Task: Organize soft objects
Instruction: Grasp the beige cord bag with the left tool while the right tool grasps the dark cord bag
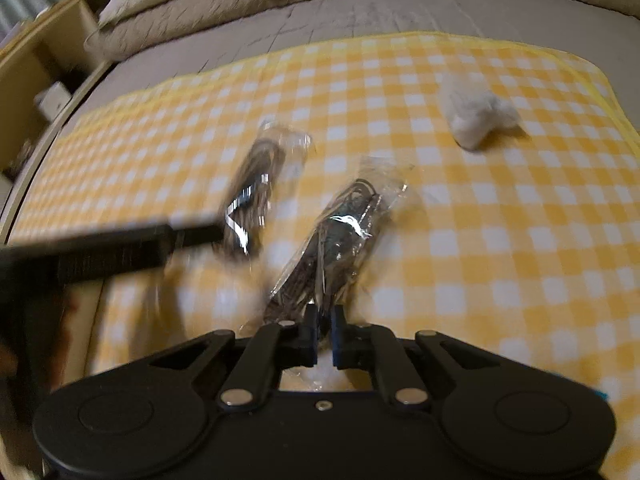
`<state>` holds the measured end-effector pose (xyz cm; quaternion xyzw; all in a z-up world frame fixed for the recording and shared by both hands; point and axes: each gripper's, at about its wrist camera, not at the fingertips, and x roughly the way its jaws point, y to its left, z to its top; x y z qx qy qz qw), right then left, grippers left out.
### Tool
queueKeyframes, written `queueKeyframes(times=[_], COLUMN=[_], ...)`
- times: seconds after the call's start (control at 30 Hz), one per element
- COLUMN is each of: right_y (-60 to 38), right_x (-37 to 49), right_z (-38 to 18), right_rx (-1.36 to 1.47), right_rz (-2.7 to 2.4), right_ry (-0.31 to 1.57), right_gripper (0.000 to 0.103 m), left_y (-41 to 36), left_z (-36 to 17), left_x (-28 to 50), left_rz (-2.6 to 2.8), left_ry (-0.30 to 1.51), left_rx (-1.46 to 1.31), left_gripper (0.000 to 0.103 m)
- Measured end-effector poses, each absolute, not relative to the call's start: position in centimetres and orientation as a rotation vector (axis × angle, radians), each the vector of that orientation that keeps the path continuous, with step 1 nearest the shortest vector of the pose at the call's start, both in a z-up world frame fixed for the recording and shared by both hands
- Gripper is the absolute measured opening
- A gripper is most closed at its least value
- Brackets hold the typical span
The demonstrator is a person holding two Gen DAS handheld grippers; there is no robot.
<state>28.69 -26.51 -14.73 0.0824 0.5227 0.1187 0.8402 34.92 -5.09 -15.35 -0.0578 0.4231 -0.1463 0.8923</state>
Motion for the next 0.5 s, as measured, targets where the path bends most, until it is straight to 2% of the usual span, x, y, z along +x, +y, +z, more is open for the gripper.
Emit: queueKeyframes(times=[0.33,0.37,0.43,0.47,0.5], right_y=[-28.3,-28.3,-28.5,-28.5,-28.4], right_x=[26.0,25.8,26.1,26.2,26.5], right_z=[-14.2,-14.2,-14.1,-14.2,-14.2], right_rx=[0.086,0.082,0.154,0.184,0.202], right_rz=[0.326,0.326,0.312,0.299,0.283], right_ry=[1.143,1.124,1.109,1.105,1.103], right_gripper=[0.008,0.013,0.033,0.048,0.049], left_y=[-7.0,-7.1,-7.1,-7.2,-7.3], left_z=[-18.6,-18.8,-18.9,-18.8,-18.9], left_x=[37.8,37.9,38.0,38.0,38.0], left_rz=[-0.281,-0.288,-0.290,-0.289,-0.286], left_ry=[0.894,0.895,0.890,0.886,0.885], left_rx=[-0.096,-0.096,-0.080,-0.068,-0.053], left_gripper=[0.085,0.085,0.083,0.076,0.068])
